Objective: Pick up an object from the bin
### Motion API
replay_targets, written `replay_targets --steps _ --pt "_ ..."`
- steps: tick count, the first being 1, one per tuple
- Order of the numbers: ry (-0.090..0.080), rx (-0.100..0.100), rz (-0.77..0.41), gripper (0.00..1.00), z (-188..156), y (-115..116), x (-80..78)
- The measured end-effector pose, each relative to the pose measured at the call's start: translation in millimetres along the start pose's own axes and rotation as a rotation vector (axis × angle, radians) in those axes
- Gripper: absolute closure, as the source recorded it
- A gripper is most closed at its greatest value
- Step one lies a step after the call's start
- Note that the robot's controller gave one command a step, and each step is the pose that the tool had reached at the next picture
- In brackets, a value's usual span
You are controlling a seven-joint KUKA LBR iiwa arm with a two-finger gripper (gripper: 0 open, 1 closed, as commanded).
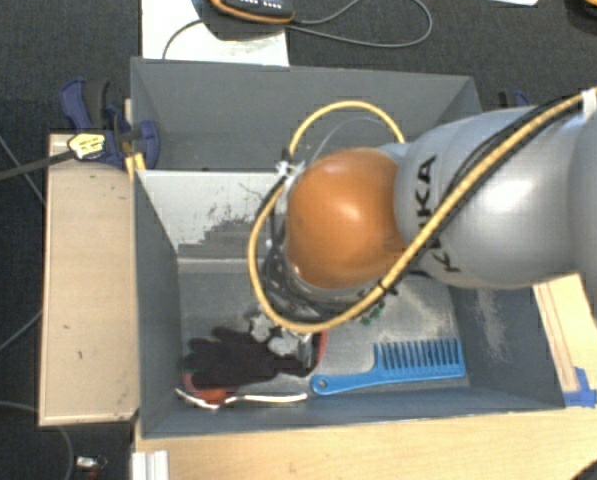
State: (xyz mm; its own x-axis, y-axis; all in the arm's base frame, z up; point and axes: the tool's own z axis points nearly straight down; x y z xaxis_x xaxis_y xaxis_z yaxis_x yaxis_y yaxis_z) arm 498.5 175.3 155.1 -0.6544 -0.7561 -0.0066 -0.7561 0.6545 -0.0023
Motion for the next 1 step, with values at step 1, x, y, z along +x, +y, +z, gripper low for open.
replay_targets --steps 1 --pt "-0.003 0.001 -0.106 1.0 -44.2 2.4 1.1"
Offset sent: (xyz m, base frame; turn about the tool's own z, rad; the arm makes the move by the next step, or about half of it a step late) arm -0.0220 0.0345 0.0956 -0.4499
